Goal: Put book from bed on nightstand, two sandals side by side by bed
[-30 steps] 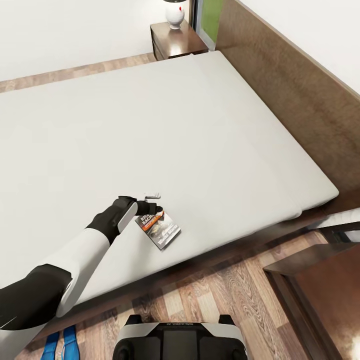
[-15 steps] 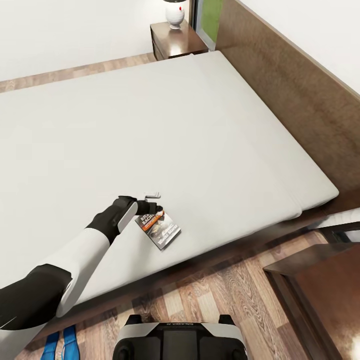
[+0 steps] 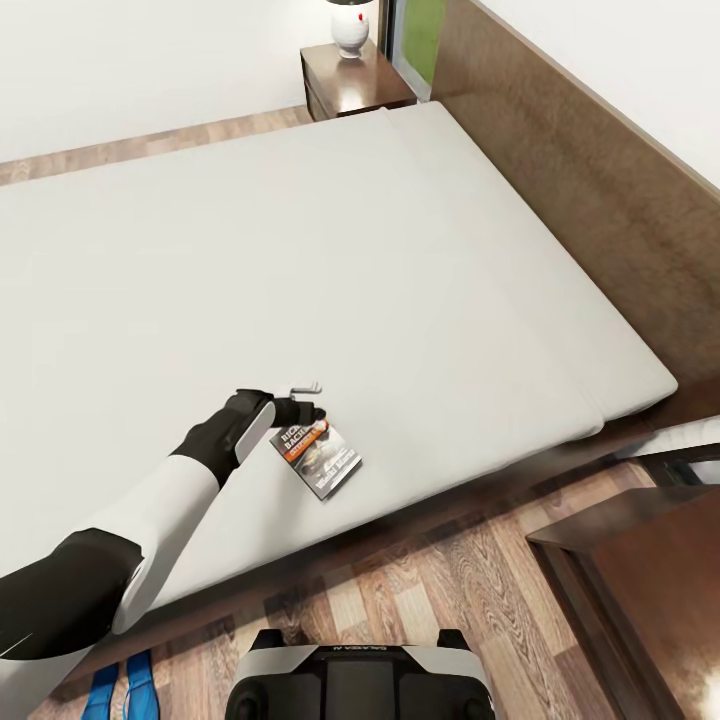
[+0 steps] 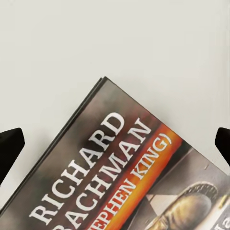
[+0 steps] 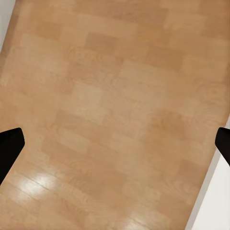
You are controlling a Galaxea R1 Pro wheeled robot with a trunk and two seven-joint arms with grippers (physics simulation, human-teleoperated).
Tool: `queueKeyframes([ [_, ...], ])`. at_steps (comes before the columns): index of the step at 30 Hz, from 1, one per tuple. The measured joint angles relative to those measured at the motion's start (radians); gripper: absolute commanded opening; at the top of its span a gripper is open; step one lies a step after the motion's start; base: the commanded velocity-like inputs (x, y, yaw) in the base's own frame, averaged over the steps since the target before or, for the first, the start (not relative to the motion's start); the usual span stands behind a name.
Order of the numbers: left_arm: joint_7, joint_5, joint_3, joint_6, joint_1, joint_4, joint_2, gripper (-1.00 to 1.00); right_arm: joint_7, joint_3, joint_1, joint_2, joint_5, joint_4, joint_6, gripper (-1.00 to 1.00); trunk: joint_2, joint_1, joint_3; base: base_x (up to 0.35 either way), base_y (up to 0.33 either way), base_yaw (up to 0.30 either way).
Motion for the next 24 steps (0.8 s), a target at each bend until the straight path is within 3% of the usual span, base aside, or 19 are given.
queueKeyframes([
  [20, 0.000, 0.001, 0.001, -0.002, 0.000, -0.008, 0.001, 1.00, 0.000, 0.000, -0.001, 0.000, 0.001, -0.001, 0.000, 1.00, 0.000, 0.000, 0.000, 0.000, 0.000, 0.000],
  [24, 0.000, 0.001, 0.001, -0.002, 0.000, -0.008, 0.001, 1.00, 0.000, 0.000, -0.001, 0.000, 0.001, -0.001, 0.000, 1.00, -0.028, 0.015, -0.012, 0.000, 0.000, 0.000],
])
